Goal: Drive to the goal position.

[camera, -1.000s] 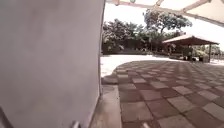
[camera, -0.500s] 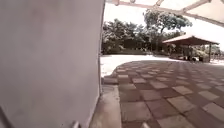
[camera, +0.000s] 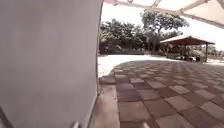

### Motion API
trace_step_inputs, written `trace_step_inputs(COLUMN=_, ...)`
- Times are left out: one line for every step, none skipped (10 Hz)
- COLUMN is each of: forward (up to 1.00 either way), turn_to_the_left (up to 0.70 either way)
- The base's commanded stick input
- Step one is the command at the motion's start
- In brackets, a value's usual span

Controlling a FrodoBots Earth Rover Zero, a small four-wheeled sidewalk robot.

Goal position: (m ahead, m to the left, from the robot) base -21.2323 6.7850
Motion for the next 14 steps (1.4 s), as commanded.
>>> trace_step_inputs(forward=0.70, turn_to_the_left=0.00)
trace_step_inputs(forward=0.70, turn_to_the_left=0.00)
trace_step_inputs(forward=0.70, turn_to_the_left=-0.06)
trace_step_inputs(forward=0.69, turn_to_the_left=-0.25)
trace_step_inputs(forward=0.70, turn_to_the_left=-0.35)
trace_step_inputs(forward=0.70, turn_to_the_left=-0.35)
trace_step_inputs(forward=0.69, turn_to_the_left=-0.35)
trace_step_inputs(forward=0.69, turn_to_the_left=-0.34)
trace_step_inputs(forward=0.65, turn_to_the_left=-0.33)
trace_step_inputs(forward=0.64, turn_to_the_left=-0.32)
trace_step_inputs(forward=0.62, turn_to_the_left=-0.34)
trace_step_inputs(forward=0.56, turn_to_the_left=-0.56)
trace_step_inputs(forward=0.29, turn_to_the_left=-0.60)
trace_step_inputs(forward=0.00, turn_to_the_left=-0.70)
